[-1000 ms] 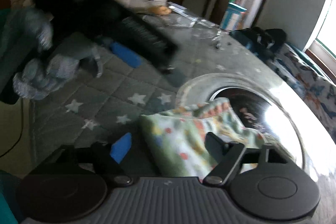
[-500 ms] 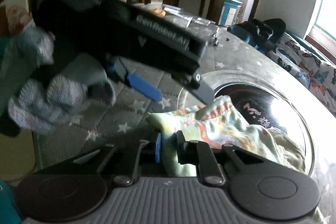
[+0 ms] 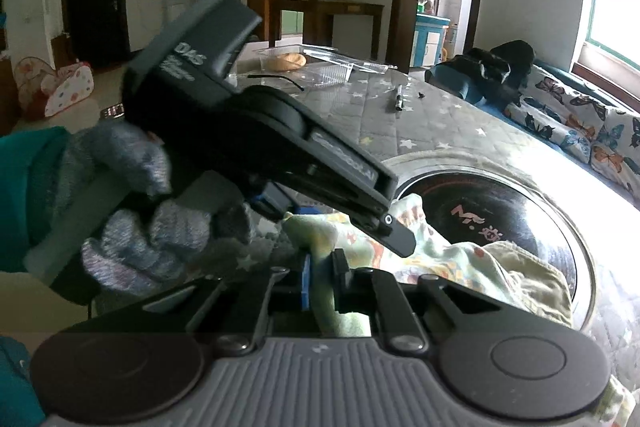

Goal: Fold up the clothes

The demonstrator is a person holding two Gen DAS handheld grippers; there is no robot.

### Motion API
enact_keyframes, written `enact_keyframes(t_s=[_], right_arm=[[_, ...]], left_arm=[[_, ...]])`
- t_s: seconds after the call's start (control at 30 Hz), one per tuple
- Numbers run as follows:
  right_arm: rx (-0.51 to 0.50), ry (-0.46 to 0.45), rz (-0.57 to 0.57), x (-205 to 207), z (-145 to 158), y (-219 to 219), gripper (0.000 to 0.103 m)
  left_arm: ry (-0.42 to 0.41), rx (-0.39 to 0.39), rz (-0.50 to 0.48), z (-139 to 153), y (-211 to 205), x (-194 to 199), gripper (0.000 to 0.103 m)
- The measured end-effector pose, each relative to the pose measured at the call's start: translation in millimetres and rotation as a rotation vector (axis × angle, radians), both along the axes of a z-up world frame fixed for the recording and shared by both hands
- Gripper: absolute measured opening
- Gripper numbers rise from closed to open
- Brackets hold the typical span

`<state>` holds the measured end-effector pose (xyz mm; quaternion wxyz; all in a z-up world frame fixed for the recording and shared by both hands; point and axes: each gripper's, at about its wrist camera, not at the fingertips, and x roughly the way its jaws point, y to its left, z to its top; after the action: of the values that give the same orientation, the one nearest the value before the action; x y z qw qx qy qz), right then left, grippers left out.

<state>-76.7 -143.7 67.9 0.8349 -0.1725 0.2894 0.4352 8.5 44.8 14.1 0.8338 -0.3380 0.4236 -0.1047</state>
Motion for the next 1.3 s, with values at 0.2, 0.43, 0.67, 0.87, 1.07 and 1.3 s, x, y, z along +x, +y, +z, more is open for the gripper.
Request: enact_keyframes(t_s=[0.2, 0.43, 0.67, 0.87, 1.07, 1.3], right_arm=[[0.014, 0.014, -0.107, 7, -1, -28, 0.022], [0.028, 0.022, -0.322, 26, -4, -79, 0.037], [0.041, 0.037, -0.572, 52, -17, -137, 0.049], [0.061, 0.058, -0.746, 69, -34, -184, 0.059], [0.095, 0.104, -0.808, 77, -45, -203, 0.066], [0.146, 0.128, -0.791, 73, -44, -203, 0.042]], left_arm=[[0.013, 0.002, -0.006, -5, 0, 3, 0.015], [-0.007, 0.058, -0.018, -1, -7, 0, 0.014], [-0.026, 0.129, -0.033, 2, -17, 0, 0.014], [-0.039, 0.191, -0.046, 6, -25, -1, 0.014], [-0.054, 0.243, -0.060, 8, -32, -1, 0.014], [-0.070, 0.299, -0.069, 10, -38, -2, 0.014]])
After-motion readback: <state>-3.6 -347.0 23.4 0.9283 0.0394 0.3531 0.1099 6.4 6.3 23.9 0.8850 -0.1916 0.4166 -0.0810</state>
